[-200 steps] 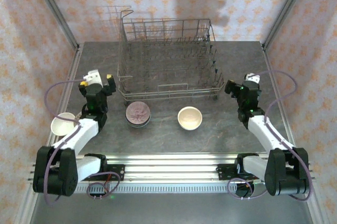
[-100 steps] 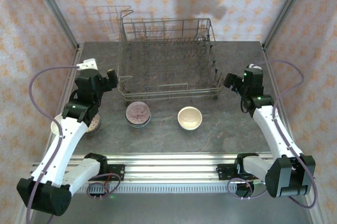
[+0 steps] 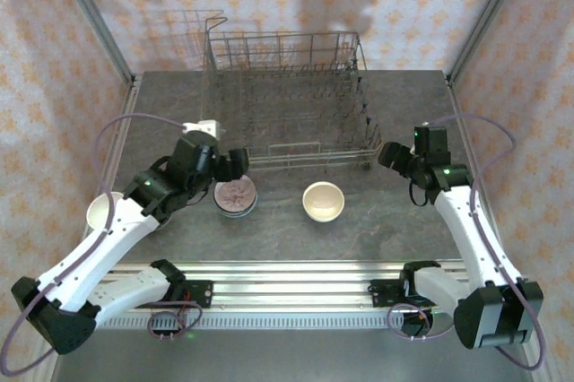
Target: Load the bowls into the dish rack
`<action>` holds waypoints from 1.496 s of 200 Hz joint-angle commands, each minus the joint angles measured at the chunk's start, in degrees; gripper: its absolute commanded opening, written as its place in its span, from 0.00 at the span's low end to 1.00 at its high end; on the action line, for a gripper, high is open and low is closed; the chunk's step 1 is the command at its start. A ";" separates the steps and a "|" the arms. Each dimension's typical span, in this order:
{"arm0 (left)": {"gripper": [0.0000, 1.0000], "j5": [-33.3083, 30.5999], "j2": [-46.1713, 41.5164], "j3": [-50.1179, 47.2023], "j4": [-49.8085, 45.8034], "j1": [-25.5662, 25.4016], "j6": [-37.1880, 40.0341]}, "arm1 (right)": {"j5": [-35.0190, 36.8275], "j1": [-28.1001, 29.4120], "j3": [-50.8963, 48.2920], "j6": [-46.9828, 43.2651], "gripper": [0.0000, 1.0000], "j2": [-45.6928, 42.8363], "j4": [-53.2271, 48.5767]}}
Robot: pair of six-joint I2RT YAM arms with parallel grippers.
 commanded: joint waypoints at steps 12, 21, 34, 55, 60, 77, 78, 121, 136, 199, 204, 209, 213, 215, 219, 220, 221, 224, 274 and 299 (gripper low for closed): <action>0.85 2.15 5.12 1.68 0.44 -8.09 -6.54 | -2.78 0.54 -1.39 1.31 0.82 -4.27 -3.56; 0.85 1.97 6.98 2.13 1.12 -10.24 -7.09 | -3.21 0.55 -1.84 1.36 0.81 -4.89 -4.17; 0.85 2.38 9.89 2.73 1.92 -12.96 -7.90 | -3.63 0.63 -2.23 1.29 0.80 -5.68 -5.15; 0.81 3.19 14.35 3.70 2.63 -16.39 -8.85 | -4.03 0.63 -2.75 0.81 0.78 -6.99 -6.42; 0.81 3.35 15.34 3.80 2.87 -17.09 -9.03 | -4.22 0.63 -2.91 0.83 0.78 -7.28 -6.59; 0.79 4.60 18.36 3.56 4.60 -18.34 -10.32 | -4.74 0.63 -3.37 0.81 0.76 -7.79 -6.74; 0.79 4.73 18.57 3.53 4.72 -18.37 -10.40 | -4.79 0.63 -3.42 0.83 0.75 -7.82 -6.76; 0.77 5.86 25.94 3.22 10.34 -18.83 -12.12 | -5.63 0.62 -4.35 1.41 0.70 -7.79 -6.71; 0.77 6.19 28.52 3.47 12.46 -18.83 -12.99 | -5.52 0.63 -4.68 1.61 0.70 -7.85 -6.77; 0.76 5.84 37.51 5.01 15.73 -18.84 -17.52 | -5.10 0.62 -5.74 1.65 0.67 -7.78 -6.96; 0.76 5.84 38.04 5.26 15.69 -18.81 -17.57 | -5.12 0.63 -5.75 1.75 0.67 -7.79 -6.80; 0.75 5.84 38.71 5.64 15.50 -18.78 -17.75 | -5.11 0.63 -5.82 1.79 0.66 -7.77 -6.77; 0.74 5.85 39.09 5.83 15.43 -18.81 -17.87 | -5.10 0.63 -5.89 1.79 0.66 -7.77 -6.69; 0.74 5.91 39.32 5.97 15.53 -18.75 -17.96 | -5.10 0.63 -5.90 1.82 0.66 -7.77 -6.69; 0.72 5.92 39.71 6.16 15.56 -18.77 -18.15 | -5.14 0.63 -5.87 1.76 0.66 -7.77 -6.59; 0.72 5.93 39.79 6.19 15.57 -18.77 -18.23 | -5.12 0.63 -5.90 1.75 0.66 -7.77 -6.60; 0.72 5.93 39.91 6.20 15.57 -18.76 -18.32 | -5.07 0.63 -5.92 1.79 0.66 -7.81 -6.56; 0.71 5.93 40.17 6.32 15.56 -18.72 -18.58 | -5.12 0.63 -5.99 1.82 0.66 -7.77 -6.48; 0.59 7.25 43.81 6.39 17.18 -18.76 -21.19 | -5.19 0.63 -6.23 1.45 0.61 -7.68 -6.38; 0.51 7.60 44.94 6.46 17.78 -18.75 -21.48 | -5.41 0.63 -6.37 1.29 0.58 -7.53 -6.24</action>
